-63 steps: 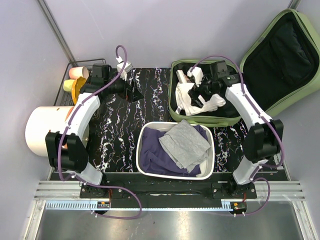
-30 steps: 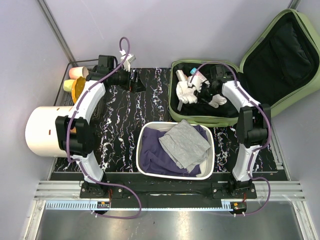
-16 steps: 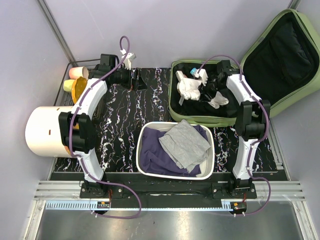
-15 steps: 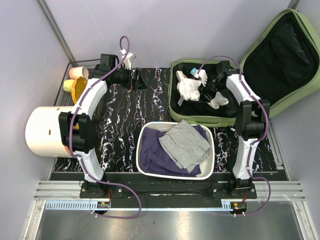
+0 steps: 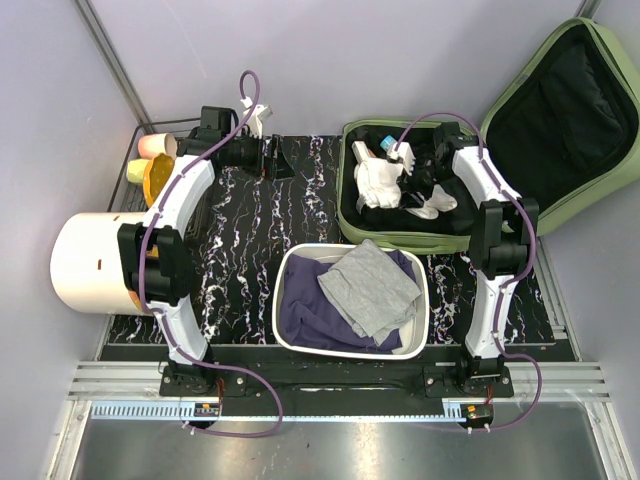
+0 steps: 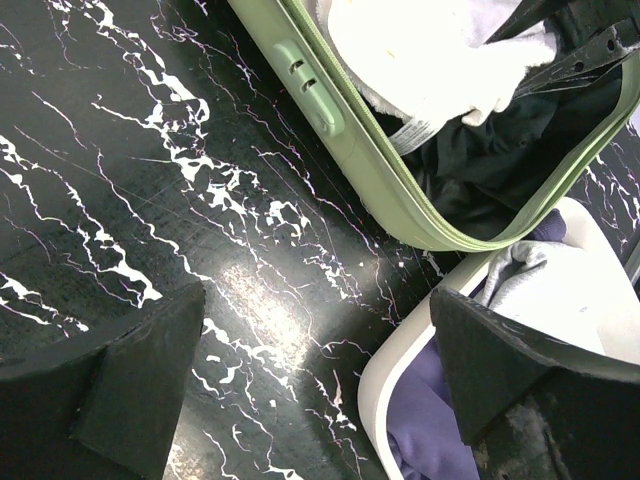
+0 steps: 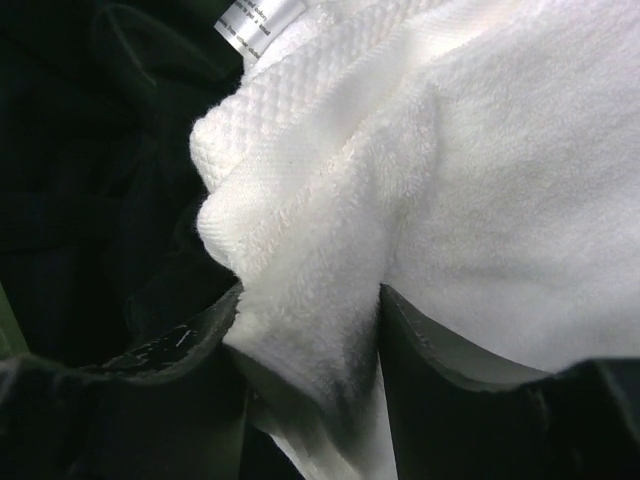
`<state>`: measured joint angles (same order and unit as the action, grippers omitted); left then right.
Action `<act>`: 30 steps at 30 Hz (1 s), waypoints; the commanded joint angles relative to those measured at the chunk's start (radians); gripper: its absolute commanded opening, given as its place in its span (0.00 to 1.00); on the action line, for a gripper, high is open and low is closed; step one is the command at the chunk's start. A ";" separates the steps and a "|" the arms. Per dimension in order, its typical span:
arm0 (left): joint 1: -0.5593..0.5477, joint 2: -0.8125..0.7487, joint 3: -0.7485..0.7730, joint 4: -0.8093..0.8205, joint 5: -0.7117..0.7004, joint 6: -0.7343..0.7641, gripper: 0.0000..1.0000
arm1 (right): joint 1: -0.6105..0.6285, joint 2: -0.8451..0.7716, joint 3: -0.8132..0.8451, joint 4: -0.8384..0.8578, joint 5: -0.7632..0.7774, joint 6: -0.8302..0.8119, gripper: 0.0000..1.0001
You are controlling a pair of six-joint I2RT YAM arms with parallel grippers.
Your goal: Open, take out, and arrange the luggage
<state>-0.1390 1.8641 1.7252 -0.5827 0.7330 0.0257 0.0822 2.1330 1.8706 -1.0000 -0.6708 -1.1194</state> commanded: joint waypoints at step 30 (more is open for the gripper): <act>-0.001 0.018 0.102 -0.003 0.037 0.063 0.99 | -0.059 -0.056 0.351 -0.055 -0.113 0.144 0.00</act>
<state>-0.1390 1.8763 1.7775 -0.6044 0.7387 0.0597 0.0296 2.1410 2.1185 -1.0470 -0.6792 -1.0500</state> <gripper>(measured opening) 0.988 0.135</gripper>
